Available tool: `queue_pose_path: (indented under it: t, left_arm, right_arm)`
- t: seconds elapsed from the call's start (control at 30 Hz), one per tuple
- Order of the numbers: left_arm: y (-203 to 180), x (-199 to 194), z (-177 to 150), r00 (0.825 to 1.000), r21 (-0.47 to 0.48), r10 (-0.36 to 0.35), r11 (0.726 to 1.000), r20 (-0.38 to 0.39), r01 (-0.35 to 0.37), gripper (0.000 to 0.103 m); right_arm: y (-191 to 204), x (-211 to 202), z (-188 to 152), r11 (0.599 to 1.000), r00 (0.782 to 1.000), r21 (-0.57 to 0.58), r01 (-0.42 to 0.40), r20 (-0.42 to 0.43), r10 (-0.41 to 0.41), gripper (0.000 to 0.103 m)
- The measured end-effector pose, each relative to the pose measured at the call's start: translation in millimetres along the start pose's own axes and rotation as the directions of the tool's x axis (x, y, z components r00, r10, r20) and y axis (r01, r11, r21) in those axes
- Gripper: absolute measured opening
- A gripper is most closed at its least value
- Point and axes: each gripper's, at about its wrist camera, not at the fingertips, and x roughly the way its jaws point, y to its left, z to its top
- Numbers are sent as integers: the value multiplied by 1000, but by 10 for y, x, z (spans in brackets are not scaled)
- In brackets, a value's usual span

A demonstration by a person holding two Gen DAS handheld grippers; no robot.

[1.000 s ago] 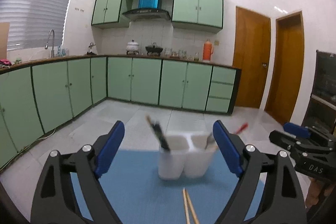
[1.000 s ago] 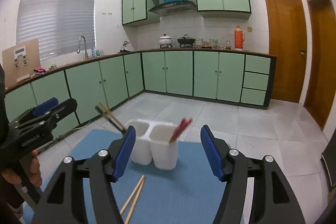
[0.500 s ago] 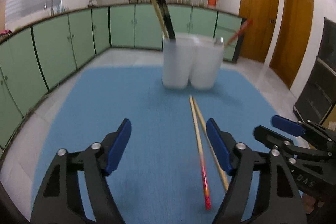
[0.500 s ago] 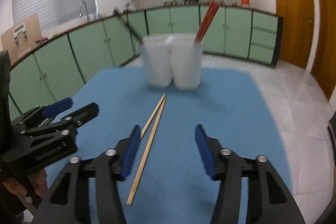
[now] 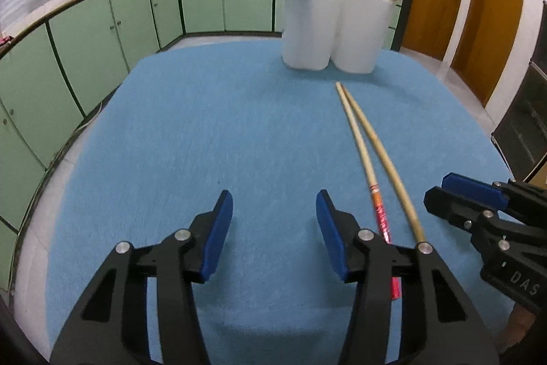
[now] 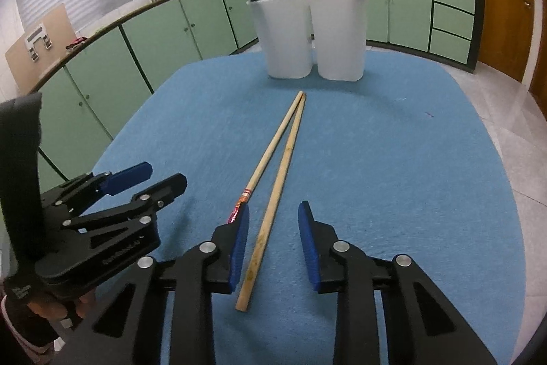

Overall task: Organize utensils
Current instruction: 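Move both tools back over the last wooden and red chopsticks, then grasp the plain wooden chopstick's end with the right tool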

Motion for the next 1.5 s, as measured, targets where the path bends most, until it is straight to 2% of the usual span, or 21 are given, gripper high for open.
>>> queue_pose_path:
  t: [0.33, 0.5, 0.77, 1.13, 1.37, 1.5]
  left_arm:
    - [38, 36, 21, 1000, -27, -24, 999, -12, 24, 50]
    - [-9, 49, 45, 1000, -20, -29, 999, -9, 29, 50]
    - [-149, -2, 78, 998, -2, -62, 998, 5, 62, 50]
    - [-462, 30, 56, 994, 40, -108, 993, -11, 108, 50]
    - [-543, 11, 25, 992, 56, -124, 991, -18, 125, 56]
    - [-556, 0, -14, 991, 54, -131, 990, -27, 133, 56]
  right_arm:
    - [42, 226, 34, 1000, 998, -1, 21, -54, -21, 22]
    - [28, 298, 54, 999, 997, 7, 36, -68, -35, 9]
    - [-121, 251, 41, 997, 996, 44, 67, -54, -65, 7]
    - [-732, 188, 104, 974, 987, 164, 159, -24, -157, 7]
    - [-890, 102, 105, 976, 994, 193, 101, 16, -106, 11]
    - [-865, -83, -41, 980, 995, 179, 82, 46, -91, 20]
